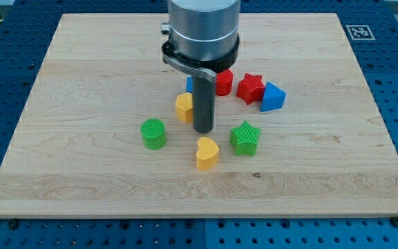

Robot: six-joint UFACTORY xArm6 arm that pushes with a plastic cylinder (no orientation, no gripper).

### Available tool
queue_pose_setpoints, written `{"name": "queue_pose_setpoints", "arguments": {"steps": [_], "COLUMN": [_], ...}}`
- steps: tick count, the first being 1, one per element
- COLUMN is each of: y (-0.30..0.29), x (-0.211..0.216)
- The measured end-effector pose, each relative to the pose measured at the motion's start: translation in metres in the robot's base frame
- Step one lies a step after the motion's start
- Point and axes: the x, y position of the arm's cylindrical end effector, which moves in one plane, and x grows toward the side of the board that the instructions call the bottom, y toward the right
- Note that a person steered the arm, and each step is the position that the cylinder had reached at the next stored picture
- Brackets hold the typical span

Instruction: Place the yellow hexagon to the top of green circle

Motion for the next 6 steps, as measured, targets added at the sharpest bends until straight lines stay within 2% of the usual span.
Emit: {"name": "queue_pose_setpoints", "arguments": {"steps": [2, 6], "y": [0.0, -0.009], "x": [-0.026, -0.041]}}
